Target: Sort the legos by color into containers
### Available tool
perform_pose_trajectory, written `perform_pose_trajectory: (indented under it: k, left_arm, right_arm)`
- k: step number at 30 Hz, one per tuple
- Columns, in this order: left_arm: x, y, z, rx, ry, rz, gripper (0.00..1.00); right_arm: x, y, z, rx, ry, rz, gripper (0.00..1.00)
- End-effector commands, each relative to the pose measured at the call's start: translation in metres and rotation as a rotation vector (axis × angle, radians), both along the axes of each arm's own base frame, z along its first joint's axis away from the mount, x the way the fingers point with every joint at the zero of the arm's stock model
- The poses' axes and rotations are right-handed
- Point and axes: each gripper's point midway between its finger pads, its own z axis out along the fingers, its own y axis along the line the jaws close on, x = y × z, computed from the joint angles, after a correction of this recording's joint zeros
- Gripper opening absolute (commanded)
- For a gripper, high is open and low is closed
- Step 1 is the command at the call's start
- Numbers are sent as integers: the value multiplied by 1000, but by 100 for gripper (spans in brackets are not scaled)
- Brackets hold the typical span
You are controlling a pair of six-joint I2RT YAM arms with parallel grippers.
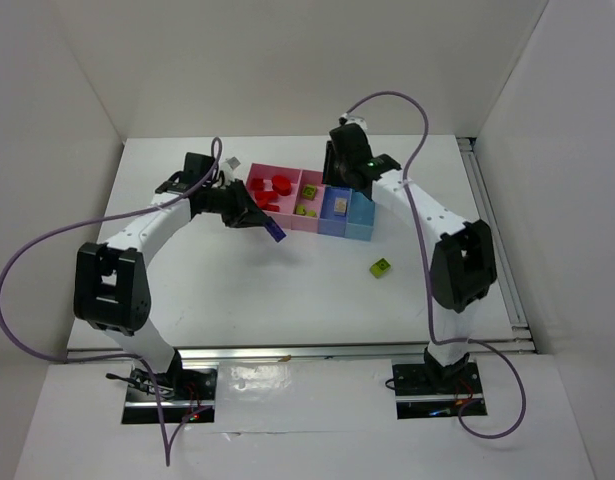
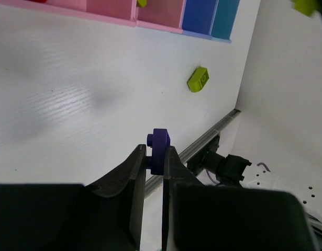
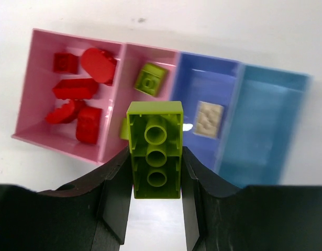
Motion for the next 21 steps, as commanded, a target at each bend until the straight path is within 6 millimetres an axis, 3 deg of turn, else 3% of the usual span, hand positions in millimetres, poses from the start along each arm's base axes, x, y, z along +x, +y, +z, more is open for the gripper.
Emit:
perform_pose_trajectory:
  k: [1, 4, 5, 9, 11, 13, 15, 16, 18, 20, 21]
  left_arm:
    - [4, 13, 30, 51, -106, 21, 0]
    - [0, 19, 39, 83, -142, 32, 0]
    - [-1, 21, 36, 100, -138, 33, 0]
    - [-7, 26, 34, 107, -130, 36, 0]
    - [-9, 26, 30, 109, -119, 35, 0]
    - [-8, 30, 34, 108, -128, 45, 0]
    - [-8, 30, 34, 108, -128, 45, 0]
    - [-8, 30, 37, 106, -137, 46, 0]
    - [-8, 31, 36, 113, -138, 51, 0]
    - [-8, 31, 36, 117, -144, 46, 0]
    - [-8, 31, 36, 117, -144, 46, 0]
  right_arm:
    - [15, 42, -11, 37, -1, 107, 23]
    - [25, 56, -25, 51, -13, 125, 24]
    - [31, 58, -24, 59, -18, 110, 24]
    - [44, 72, -51, 52, 11, 113, 28]
    - [47, 83, -51, 59, -1, 125, 30]
    - [50, 84, -62, 48, 19, 125, 46]
    - [51, 87, -55, 37, 10, 116, 64]
    - [51, 84, -62, 28, 24, 97, 76]
    - [48, 76, -57, 5, 9, 52, 79]
    - [43, 63, -28, 21, -61, 6, 79]
    - [34, 48, -38, -6, -55, -39, 79]
